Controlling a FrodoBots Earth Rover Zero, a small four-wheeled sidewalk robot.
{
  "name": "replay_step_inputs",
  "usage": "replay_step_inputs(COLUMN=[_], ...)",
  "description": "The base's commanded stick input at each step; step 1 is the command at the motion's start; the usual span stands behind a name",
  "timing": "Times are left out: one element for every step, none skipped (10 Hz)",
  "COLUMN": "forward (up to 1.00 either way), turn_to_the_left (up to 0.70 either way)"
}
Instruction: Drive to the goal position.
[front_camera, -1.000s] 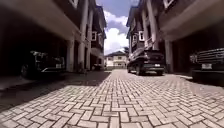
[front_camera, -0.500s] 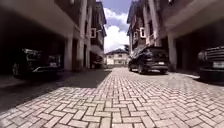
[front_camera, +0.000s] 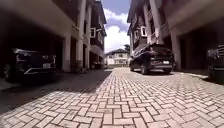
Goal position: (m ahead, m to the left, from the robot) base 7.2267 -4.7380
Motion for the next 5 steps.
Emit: replay_step_inputs(forward=[0.85,0.85,0.85,0.85,0.85], turn_to_the_left=[0.0,0.0,0.0,0.0,0.0])
